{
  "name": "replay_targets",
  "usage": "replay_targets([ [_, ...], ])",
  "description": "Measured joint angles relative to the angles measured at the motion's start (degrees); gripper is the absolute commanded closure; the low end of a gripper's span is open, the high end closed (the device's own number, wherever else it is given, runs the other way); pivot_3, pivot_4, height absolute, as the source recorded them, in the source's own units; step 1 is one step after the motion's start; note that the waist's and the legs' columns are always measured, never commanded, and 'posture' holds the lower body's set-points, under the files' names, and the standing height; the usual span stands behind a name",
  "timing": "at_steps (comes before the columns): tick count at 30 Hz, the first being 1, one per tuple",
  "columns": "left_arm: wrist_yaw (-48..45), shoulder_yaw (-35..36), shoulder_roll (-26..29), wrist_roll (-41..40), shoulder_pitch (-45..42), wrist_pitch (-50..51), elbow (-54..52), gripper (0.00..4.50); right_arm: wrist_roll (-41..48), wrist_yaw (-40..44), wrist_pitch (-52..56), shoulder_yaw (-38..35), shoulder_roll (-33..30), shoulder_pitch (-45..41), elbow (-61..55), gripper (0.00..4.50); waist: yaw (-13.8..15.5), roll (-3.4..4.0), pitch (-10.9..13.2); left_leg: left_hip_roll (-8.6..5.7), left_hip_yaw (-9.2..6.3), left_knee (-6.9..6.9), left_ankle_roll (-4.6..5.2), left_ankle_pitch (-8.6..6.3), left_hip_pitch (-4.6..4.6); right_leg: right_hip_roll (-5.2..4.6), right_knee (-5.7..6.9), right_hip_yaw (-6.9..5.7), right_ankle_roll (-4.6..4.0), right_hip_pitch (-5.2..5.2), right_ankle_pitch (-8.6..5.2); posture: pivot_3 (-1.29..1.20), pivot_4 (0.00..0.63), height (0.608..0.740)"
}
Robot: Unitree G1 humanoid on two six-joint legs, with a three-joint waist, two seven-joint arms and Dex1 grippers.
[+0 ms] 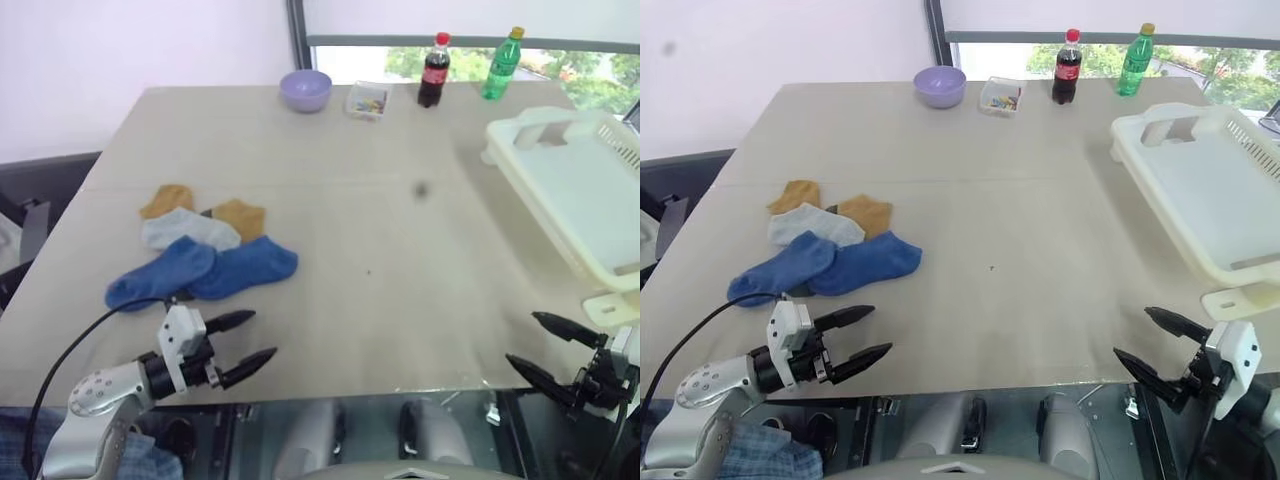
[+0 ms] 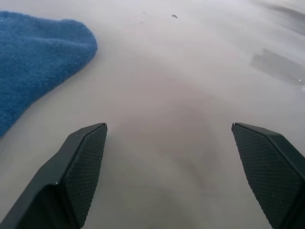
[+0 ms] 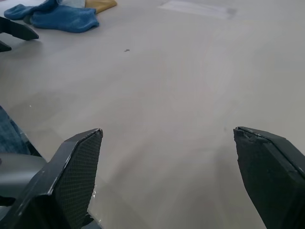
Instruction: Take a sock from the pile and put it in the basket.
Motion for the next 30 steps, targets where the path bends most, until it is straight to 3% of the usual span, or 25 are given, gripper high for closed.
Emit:
replay_targets([
  [11, 2.2, 0.0, -1.3, -0.5, -2.3, 0.2, -0.4, 0.00, 0.0, 0.1, 0.5, 1.1, -0.3, -0.9, -1.1, 0.01, 0.0, -0.02, 0.0, 0.01, 0.00, 0.02, 0.00, 0.00, 0.00, 0.05, 0.01, 0.00, 0.00, 0.01, 0.01, 0.00, 0.150, 0.737],
  [21, 11.1, 3.7, -3.8, -1.7, -11.3, 1.0, 1.4, 0.00, 8.0, 0.4, 7.1, 2.6, -2.9, 0.8, -14.5, 0.01, 0.1, -0.19, -0.1, 0.04, -0.03, 0.12, 0.00, 0.01, -0.03, 0.11, 0.04, -0.03, 0.21, 0.06, 0.18, 0.00, 0.150, 0.737],
  [30, 19.0, 6.0, -3.5, 0.0, -12.5, 2.8, 0.1, 0.00, 12.0, -0.6, 8.8, 2.4, -4.9, -2.5, -20.3, 0.01, 0.1, -0.44, 0.0, 0.05, -0.02, 0.14, -0.01, 0.01, -0.04, 0.10, 0.01, -0.02, 0.25, 0.06, 0.22, 0.00, 0.150, 0.737],
])
